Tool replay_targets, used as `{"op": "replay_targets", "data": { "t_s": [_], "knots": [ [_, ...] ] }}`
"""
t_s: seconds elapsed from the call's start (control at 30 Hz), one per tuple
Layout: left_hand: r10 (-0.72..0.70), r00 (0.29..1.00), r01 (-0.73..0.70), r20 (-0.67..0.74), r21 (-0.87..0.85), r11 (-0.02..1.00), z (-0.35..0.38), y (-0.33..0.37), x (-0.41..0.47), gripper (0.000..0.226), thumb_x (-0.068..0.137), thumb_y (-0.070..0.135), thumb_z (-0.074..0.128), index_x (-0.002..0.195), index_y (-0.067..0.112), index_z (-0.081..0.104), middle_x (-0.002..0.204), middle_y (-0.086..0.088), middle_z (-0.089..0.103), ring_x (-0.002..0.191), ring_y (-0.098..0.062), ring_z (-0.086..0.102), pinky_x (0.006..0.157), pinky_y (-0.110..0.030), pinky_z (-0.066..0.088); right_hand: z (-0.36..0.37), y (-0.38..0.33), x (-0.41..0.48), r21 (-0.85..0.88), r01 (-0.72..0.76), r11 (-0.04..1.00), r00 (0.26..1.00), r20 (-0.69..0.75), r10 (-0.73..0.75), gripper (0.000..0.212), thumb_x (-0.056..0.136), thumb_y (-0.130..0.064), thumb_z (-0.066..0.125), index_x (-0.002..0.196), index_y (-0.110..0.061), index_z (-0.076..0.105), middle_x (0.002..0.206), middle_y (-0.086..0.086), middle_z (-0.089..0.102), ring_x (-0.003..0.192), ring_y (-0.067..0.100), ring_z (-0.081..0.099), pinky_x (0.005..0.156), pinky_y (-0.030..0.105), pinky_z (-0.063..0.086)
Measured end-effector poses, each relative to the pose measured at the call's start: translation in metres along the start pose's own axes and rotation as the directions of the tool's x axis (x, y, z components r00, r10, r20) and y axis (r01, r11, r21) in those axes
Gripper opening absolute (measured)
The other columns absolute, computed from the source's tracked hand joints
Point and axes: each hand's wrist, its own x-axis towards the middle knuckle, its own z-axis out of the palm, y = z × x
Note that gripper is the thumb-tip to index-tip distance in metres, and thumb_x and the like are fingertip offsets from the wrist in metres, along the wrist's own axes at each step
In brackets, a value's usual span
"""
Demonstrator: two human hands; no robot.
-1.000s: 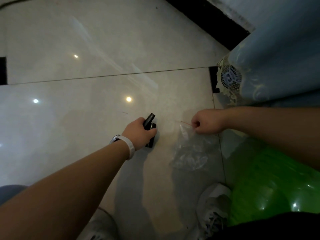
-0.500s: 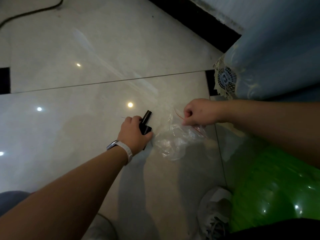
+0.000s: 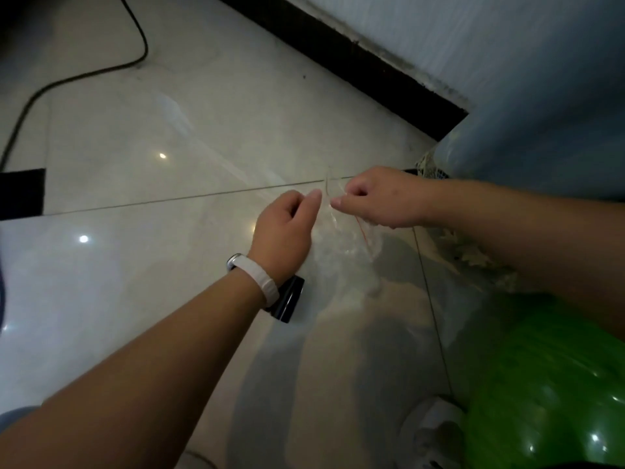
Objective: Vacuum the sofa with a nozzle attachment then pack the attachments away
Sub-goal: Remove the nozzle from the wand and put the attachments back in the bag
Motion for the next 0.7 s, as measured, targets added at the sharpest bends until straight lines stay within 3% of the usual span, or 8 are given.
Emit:
{"op": "replay_targets", "data": {
  "t_s": [0.1,0.23,0.37,0.47,0.57,0.7],
  "knots": [
    [-0.022,0.998,0.028,0.054,-0.103,0.994,-0.001,0.024,0.008,0.042,0.096,0.039,0.058,0.084,-0.001,0.062,0.07,-0.003,0.06,0.062,-0.013,0.055,0.057,-0.03,0.048,-0.008,-0.006,-0.003,0.089,0.05,0.995,0.999,-0.007,-0.049,0.036,0.098,-0.043,0.055,0.072,-0.019,0.054,0.062,-0.003,0.055,0.05,0.01,0.051,0.054,0.03,0.048],
    [-0.023,0.989,0.04,0.147,-0.11,0.993,-0.005,0.029,0.011,0.019,0.093,0.022,0.063,0.086,0.005,0.067,0.071,-0.001,0.064,0.059,-0.008,0.057,0.047,-0.012,0.042,-0.008,-0.009,-0.01,0.218,0.085,0.972,0.994,0.042,-0.096,0.022,0.097,-0.031,0.061,0.079,-0.019,0.058,0.065,-0.003,0.061,0.057,0.008,0.061,0.06,0.028,0.055],
    [-0.035,0.979,0.056,0.2,-0.101,0.993,-0.013,0.022,0.01,0.014,0.092,0.015,0.062,0.08,0.018,0.068,0.072,0.002,0.068,0.063,-0.009,0.063,0.051,-0.016,0.045,-0.005,-0.013,-0.012,0.24,0.085,0.967,0.993,0.054,-0.101,0.013,0.097,-0.025,0.062,0.087,-0.018,0.064,0.07,-0.004,0.066,0.061,0.004,0.066,0.066,0.027,0.06],
    [-0.048,0.963,0.071,0.264,-0.079,0.994,-0.019,0.023,0.01,0.015,0.093,0.012,0.059,0.082,0.017,0.067,0.075,0.001,0.07,0.066,-0.012,0.066,0.055,-0.022,0.047,0.0,-0.017,-0.009,0.242,0.079,0.967,0.994,0.052,-0.095,0.012,0.098,-0.022,0.061,0.089,-0.015,0.064,0.076,0.001,0.068,0.064,0.006,0.066,0.067,0.027,0.059],
    [-0.056,0.963,0.048,0.262,0.038,0.998,-0.032,0.028,0.013,0.01,0.094,0.01,0.058,0.087,0.009,0.065,0.075,-0.001,0.071,0.058,-0.007,0.066,0.052,-0.018,0.049,0.006,-0.023,-0.003,0.297,0.07,0.952,0.998,-0.027,-0.065,0.014,0.097,-0.02,0.06,0.085,-0.015,0.062,0.075,0.002,0.068,0.065,0.01,0.067,0.069,0.032,0.06],
    [-0.007,0.953,-0.117,0.302,0.388,0.914,-0.071,0.029,0.019,0.007,0.087,0.009,0.069,0.082,0.011,0.063,0.072,-0.001,0.07,0.059,-0.009,0.067,0.053,-0.025,0.053,0.015,-0.032,0.006,0.204,0.056,0.977,0.976,-0.217,-0.01,0.015,0.091,-0.021,0.059,0.079,-0.012,0.061,0.074,0.007,0.068,0.068,0.02,0.068,0.07,0.039,0.058]
  ]
}}
